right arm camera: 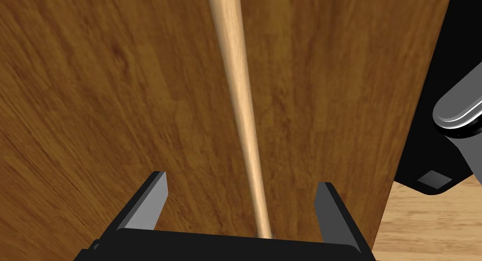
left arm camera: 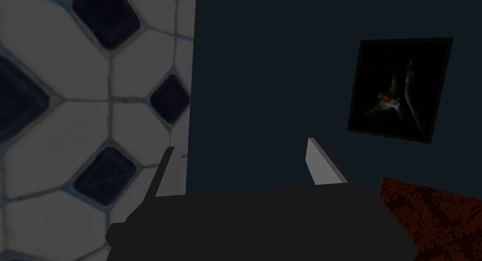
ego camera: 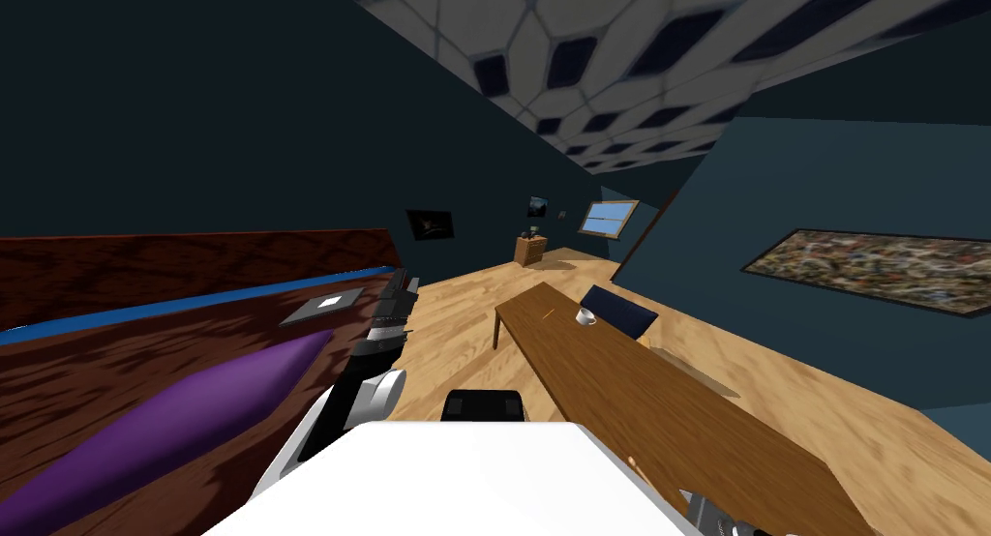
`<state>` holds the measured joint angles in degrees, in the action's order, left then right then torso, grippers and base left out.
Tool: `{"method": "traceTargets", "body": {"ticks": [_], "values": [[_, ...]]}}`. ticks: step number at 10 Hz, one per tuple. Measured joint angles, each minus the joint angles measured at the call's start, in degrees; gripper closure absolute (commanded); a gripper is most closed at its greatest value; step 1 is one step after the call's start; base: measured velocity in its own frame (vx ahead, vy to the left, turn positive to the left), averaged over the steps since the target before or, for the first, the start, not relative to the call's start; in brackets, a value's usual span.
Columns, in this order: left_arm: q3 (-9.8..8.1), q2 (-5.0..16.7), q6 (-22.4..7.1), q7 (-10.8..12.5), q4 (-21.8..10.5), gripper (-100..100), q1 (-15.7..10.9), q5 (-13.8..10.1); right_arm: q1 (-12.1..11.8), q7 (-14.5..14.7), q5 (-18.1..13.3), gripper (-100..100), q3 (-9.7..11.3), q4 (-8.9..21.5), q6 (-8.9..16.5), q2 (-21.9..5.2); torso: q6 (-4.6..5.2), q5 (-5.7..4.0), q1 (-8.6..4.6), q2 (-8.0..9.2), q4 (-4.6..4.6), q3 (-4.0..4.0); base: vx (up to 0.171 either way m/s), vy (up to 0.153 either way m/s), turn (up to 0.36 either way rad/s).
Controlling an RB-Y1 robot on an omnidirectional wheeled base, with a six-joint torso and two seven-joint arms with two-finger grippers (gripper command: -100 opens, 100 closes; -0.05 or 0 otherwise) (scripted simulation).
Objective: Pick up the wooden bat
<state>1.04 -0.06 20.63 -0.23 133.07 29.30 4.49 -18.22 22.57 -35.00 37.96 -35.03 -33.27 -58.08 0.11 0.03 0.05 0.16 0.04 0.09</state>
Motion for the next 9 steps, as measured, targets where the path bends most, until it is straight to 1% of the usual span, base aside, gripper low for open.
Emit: {"method": "traceTargets", "body": {"ticks": [1, 2, 3, 4, 5, 6, 7, 8, 9], "values": [[0.00, 0.0, 0.0, 0.0, 0.0, 0, 0.0, 0.0, 0.3, 0.3, -0.2, -100, 0.2, 1.0, -0.3, 0.2, 0.00, 0.00, 0.00, 0.02, 0.00, 0.01, 0.006, 0.002, 0.066], [0.00, 0.0, 0.0, 0.0, 0.0, 0, 0.0, 0.0, 1.0, 1.0, -0.8, -100, 1.0, 3.1, -1.2, 0.5, -0.02, 0.01, 0.01, 0.01, 0.00, 0.01, 0.010, 0.001, 0.098], [0.00, 0.0, 0.0, 0.0, 0.0, 0, 0.0, 0.0, 0.9, 1.5, -1.7, -100, 2.3, 4.2, -1.8, 0.1, -0.01, 0.01, 0.00, 0.01, 0.00, 0.00, 0.008, -0.002, 0.018], [0.00, 0.0, 0.0, 0.0, 0.0, 0, 0.0, 0.0, 1.8, 1.9, -2.2, -100, 3.0, 6.1, -2.6, 0.5, 0.00, 0.00, 0.00, 0.00, 0.00, 0.00, 0.006, 0.002, 0.030], [0.00, 0.0, 0.0, 0.0, 0.0, 0, 0.0, 0.0, 2.2, 2.4, -2.9, -100, 3.9, 7.5, -3.1, 0.7, 0.00, 0.00, 0.01, 0.02, 0.00, 0.01, 0.006, 0.002, 0.052], [0.00, 0.0, 0.0, 0.0, 0.0, 0, 0.0, 0.0, 2.8, 2.8, -3.7, -100, 5.0, 9.1, -3.7, 1.0, -0.01, 0.00, 0.01, 0.01, 0.00, 0.01, 0.007, 0.000, 0.049], [0.00, 0.0, 0.0, 0.0, 0.0, 0, 0.0, 0.0, 2.4, 2.6, -4.4, -100, 6.2, 8.5, -3.5, 0.5, 0.00, 0.01, 0.01, 0.02, 0.00, 0.01, 0.006, -0.003, 0.025], [0.00, 0.0, 0.0, 0.0, 0.0, 0, 0.0, 0.0, 2.8, 2.9, -4.8, -100, 6.8, 9.8, -3.9, 0.9, 0.00, 0.00, 0.00, 0.02, 0.01, 0.01, 0.000, 0.000, 0.000], [0.00, 0.0, 0.0, 0.0, 0.0, 0, 0.0, 0.0, 2.8, 3.1, -4.9, 0, 6.9, 10.0, -4.1, 1.0, 0.00, 0.00, 0.00, 0.03, 0.01, 0.02, 0.000, 0.000, 0.000]]}}
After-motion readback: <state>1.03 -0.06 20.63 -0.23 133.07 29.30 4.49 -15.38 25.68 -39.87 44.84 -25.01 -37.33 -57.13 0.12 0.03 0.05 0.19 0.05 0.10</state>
